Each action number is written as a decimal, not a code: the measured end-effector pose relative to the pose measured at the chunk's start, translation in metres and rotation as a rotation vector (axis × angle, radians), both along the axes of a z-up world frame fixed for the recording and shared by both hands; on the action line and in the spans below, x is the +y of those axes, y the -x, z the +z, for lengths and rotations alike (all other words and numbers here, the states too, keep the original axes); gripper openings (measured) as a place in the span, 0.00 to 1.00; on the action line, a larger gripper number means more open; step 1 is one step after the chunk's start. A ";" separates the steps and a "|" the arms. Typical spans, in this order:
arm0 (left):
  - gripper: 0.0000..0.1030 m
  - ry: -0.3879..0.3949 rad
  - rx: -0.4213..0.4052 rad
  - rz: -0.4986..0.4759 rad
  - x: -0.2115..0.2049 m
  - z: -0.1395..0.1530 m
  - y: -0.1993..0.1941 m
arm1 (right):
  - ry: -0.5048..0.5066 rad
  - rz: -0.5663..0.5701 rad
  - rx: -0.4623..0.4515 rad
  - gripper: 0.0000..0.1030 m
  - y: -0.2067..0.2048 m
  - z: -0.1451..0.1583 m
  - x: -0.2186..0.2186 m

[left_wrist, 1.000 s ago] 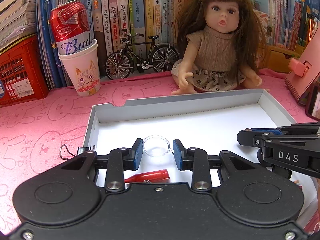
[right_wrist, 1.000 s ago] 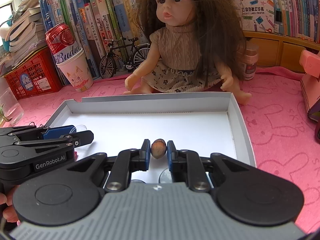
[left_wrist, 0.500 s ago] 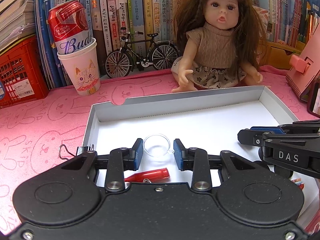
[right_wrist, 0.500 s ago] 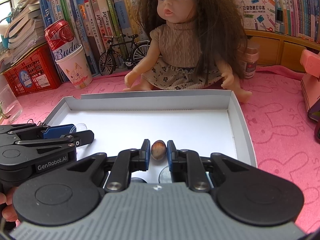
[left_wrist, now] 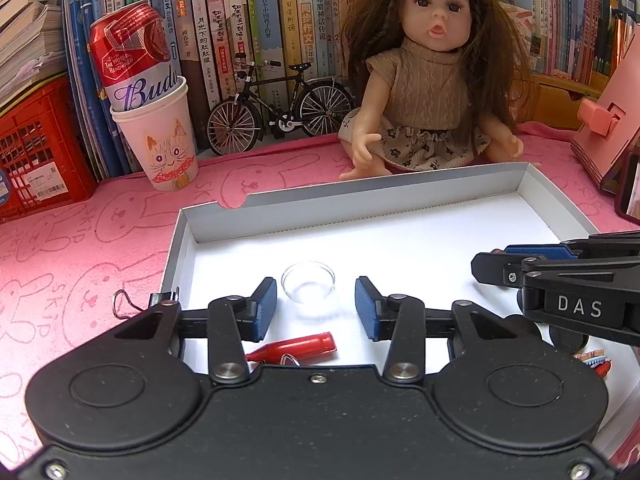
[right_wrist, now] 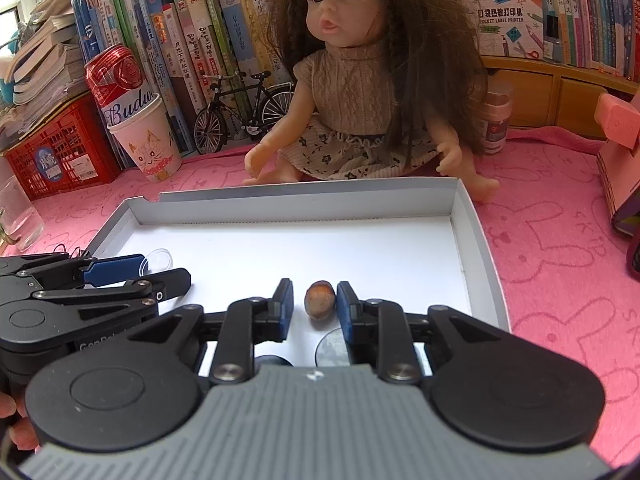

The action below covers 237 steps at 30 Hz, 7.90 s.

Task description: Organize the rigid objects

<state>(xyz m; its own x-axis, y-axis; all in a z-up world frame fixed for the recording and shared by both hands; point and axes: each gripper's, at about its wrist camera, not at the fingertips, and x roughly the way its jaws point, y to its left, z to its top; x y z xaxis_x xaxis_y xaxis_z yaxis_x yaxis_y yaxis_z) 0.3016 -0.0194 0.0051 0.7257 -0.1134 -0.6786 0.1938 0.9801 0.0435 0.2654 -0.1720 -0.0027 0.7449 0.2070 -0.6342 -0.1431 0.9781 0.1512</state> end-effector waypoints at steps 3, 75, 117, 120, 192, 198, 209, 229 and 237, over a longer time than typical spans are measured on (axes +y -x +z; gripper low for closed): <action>0.48 -0.009 -0.001 -0.007 -0.002 0.000 0.001 | -0.003 -0.003 -0.001 0.49 0.000 0.000 0.000; 0.80 0.039 -0.166 0.104 0.018 0.051 0.207 | 0.071 -0.043 -0.229 0.84 0.191 0.039 0.007; 0.84 -0.038 -0.101 0.176 0.022 -0.005 0.200 | 0.130 -0.108 -0.097 0.92 0.179 -0.013 0.005; 0.85 -0.046 -0.103 0.182 0.023 -0.008 0.199 | 0.138 -0.113 -0.092 0.92 0.178 -0.015 0.005; 1.00 0.044 -0.046 0.227 0.041 -0.014 0.190 | 0.152 -0.100 -0.070 1.00 0.173 -0.022 0.008; 1.00 0.045 -0.046 0.227 0.041 -0.014 0.190 | 0.152 -0.100 -0.070 1.00 0.173 -0.022 0.008; 1.00 0.044 -0.046 0.227 0.040 -0.014 0.189 | 0.152 -0.100 -0.070 1.00 0.173 -0.023 0.008; 1.00 0.044 -0.046 0.227 0.040 -0.014 0.189 | 0.152 -0.101 -0.070 1.00 0.173 -0.023 0.008; 1.00 0.044 -0.046 0.227 0.040 -0.014 0.189 | 0.152 -0.101 -0.070 1.00 0.173 -0.023 0.008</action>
<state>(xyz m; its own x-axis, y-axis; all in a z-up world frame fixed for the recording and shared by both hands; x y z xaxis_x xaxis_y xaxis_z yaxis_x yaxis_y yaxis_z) 0.1123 0.0208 -0.0087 0.7660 0.0271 -0.6423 -0.0328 0.9995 0.0030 0.0929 -0.1642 -0.0255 0.8007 0.0350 -0.5981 -0.0484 0.9988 -0.0063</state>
